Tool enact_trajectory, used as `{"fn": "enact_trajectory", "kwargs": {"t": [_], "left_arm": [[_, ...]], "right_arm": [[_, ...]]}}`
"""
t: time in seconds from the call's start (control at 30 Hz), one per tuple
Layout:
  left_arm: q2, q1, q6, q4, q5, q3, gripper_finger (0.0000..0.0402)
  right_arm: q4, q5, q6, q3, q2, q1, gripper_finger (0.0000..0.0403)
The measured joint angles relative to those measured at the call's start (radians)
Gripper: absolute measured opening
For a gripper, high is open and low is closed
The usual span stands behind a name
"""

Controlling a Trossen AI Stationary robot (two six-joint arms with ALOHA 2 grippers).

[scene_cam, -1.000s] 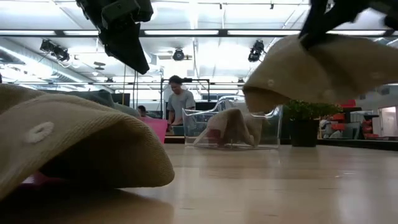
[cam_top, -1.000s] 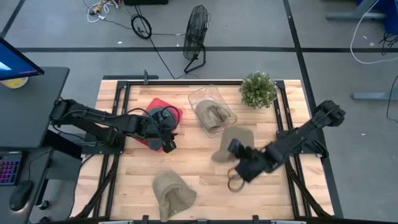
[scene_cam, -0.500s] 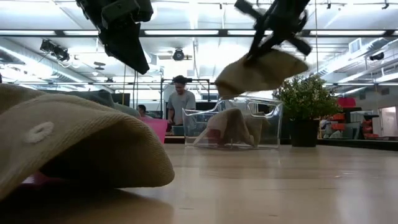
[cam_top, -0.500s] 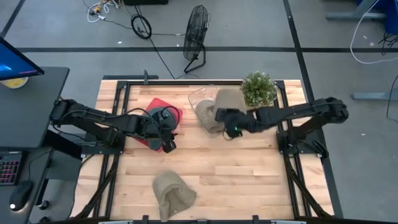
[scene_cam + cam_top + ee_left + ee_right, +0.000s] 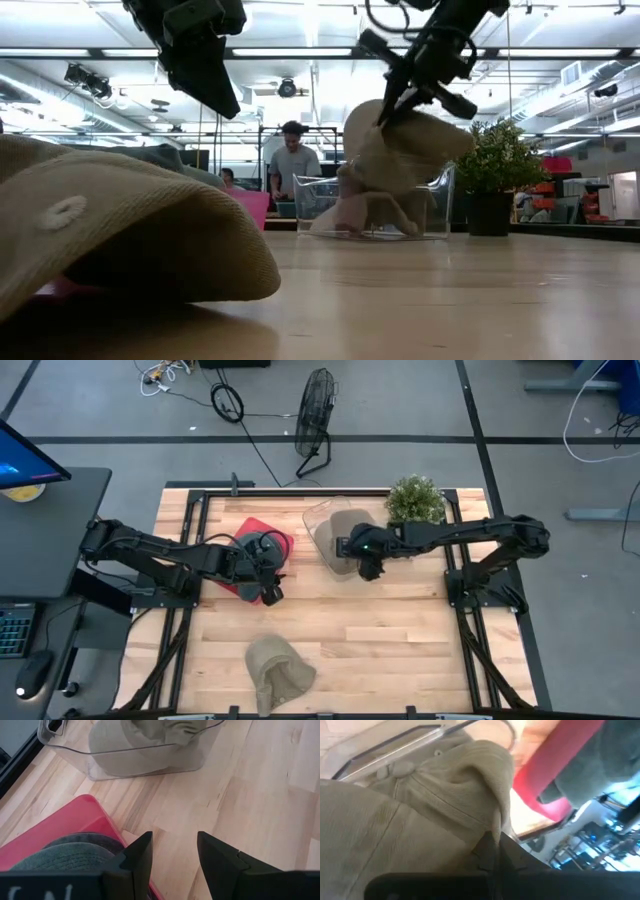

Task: Pick & Place hat
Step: Put the right brown cap into the transparent bin

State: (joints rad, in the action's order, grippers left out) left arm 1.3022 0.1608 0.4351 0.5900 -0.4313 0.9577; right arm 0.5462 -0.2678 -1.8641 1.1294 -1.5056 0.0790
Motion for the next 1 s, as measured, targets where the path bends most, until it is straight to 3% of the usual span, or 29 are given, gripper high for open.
{"fn": "enact_trajectory", "kwargs": {"t": [0.2,0.43,0.73,1.0], "left_arm": [[0.0,-0.001,0.0,0.0,0.0,0.0,0.016],[0.0,-0.001,0.0,0.0,0.0,0.0,0.016],[0.0,-0.001,0.0,0.0,0.0,0.0,0.016],[0.0,-0.001,0.0,0.0,0.0,0.0,0.016]], "right_arm": [[-0.026,0.195,0.053,0.0,-0.071,0.031,0.0002],[-0.159,0.203,0.017,0.0,-0.129,0.076,0.0004],[-0.176,0.196,0.564,0.0,-0.13,0.105,0.0038],[-0.143,0.194,0.823,0.0,-0.123,0.081,0.0089]]}}
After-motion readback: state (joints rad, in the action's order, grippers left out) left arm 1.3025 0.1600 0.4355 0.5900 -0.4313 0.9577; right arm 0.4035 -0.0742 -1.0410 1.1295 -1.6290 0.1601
